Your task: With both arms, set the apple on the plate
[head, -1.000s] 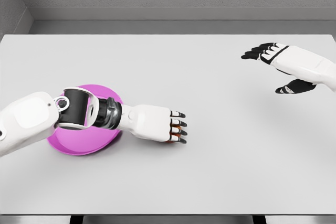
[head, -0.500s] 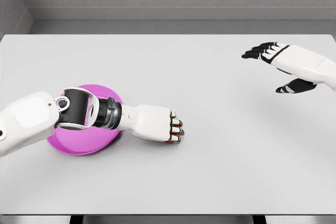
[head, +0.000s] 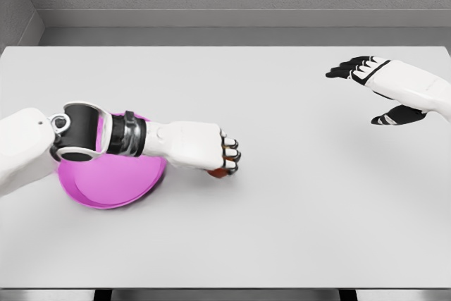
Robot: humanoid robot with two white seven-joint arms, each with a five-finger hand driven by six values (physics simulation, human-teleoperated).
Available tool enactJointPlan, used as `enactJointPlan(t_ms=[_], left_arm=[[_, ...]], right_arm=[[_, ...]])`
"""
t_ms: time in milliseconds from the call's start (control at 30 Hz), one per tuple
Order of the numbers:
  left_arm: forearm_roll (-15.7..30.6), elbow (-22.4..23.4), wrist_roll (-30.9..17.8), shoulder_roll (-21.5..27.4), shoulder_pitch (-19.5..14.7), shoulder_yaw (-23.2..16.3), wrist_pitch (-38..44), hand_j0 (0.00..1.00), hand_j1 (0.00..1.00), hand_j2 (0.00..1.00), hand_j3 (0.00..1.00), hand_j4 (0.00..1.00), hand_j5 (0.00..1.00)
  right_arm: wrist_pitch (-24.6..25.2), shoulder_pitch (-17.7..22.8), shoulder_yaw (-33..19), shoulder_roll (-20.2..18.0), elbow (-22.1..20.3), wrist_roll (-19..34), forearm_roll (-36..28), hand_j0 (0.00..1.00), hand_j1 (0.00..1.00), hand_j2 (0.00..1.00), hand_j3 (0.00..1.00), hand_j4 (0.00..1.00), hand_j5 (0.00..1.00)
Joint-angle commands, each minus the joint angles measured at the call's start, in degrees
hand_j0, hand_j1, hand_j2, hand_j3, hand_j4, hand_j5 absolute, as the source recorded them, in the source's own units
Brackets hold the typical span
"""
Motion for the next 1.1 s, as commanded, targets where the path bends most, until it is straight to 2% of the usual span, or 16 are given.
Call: enactJointPlan(t_ms=[0,167,333,500,600,633,667,700,733,967,1033,1067], left_arm=[[3.5,0.6,0.0,2.5,0.0,3.1,0.1,0.28,0.28,0.28,0.28,0.28,0.28],[3.6,0.4,-0.2,8.9,0.1,6.7,0.1,0.28,0.28,0.28,0.28,0.28,0.28],[2.9,0.4,-0.6,14.4,1.1,6.8,0.1,0.28,0.28,0.28,0.28,0.28,0.28],[2.3,1.1,-0.7,17.8,4.7,7.4,0.1,0.30,0.30,0.30,0.30,0.30,0.30],[2.3,1.5,-0.7,17.8,4.7,7.5,0.1,0.33,0.33,0.33,0.33,0.33,0.33],[2.3,1.8,-0.7,17.8,4.8,7.8,0.1,0.40,0.40,0.40,0.40,0.40,0.40],[2.4,2.5,-0.7,17.8,4.8,8.2,0.1,0.56,0.56,0.56,0.56,0.56,0.56],[2.4,2.6,-0.7,17.8,4.9,8.1,0.1,0.87,0.87,0.87,0.87,0.87,0.87],[2.4,2.6,-0.7,17.8,5.1,8.2,0.1,1.00,1.00,1.00,1.00,1.00,1.00],[2.4,2.6,-0.7,17.8,5.1,8.2,0.1,1.00,1.00,1.00,1.00,1.00,1.00],[4.1,2.8,-0.5,18.5,5.2,9.5,0.1,1.00,1.00,1.00,1.00,1.00,1.00],[7.2,3.4,-0.5,18.9,5.4,10.4,0.1,1.00,1.00,1.00,1.00,1.00,1.00]], right_arm=[[0.1,0.0,0.0,-0.1,0.0,0.0,-0.3,1.00,1.00,1.00,1.00,1.00,1.00],[0.1,0.0,0.0,-0.1,0.0,0.0,-0.3,1.00,1.00,1.00,1.00,1.00,1.00],[0.1,0.0,0.0,-0.1,-0.1,0.0,-0.3,1.00,1.00,1.00,1.00,1.00,1.00],[0.1,0.0,0.0,-0.1,-0.1,0.0,-0.3,1.00,1.00,1.00,1.00,1.00,1.00],[0.1,0.0,0.0,-0.1,-0.1,0.0,-0.3,1.00,1.00,1.00,1.00,1.00,1.00],[0.1,0.0,0.0,-0.1,-0.1,0.0,-0.3,1.00,1.00,1.00,1.00,1.00,1.00],[0.1,0.0,0.0,-0.1,-0.1,0.0,-0.3,1.00,1.00,1.00,1.00,1.00,1.00],[0.1,0.0,0.0,-0.1,-0.2,0.0,-0.3,1.00,1.00,1.00,1.00,1.00,1.00],[0.1,0.0,0.0,-0.1,-0.3,0.0,-0.3,1.00,1.00,1.00,1.00,1.00,1.00],[0.2,0.1,0.0,-0.1,-0.3,0.0,-0.3,1.00,1.00,1.00,1.00,1.00,1.00],[0.2,0.1,0.0,-0.1,-0.4,0.0,-0.3,1.00,1.00,1.00,1.00,1.00,1.00],[0.2,0.1,0.0,-0.1,-0.4,0.0,-0.3,1.00,1.00,1.00,1.00,1.00,1.00]])
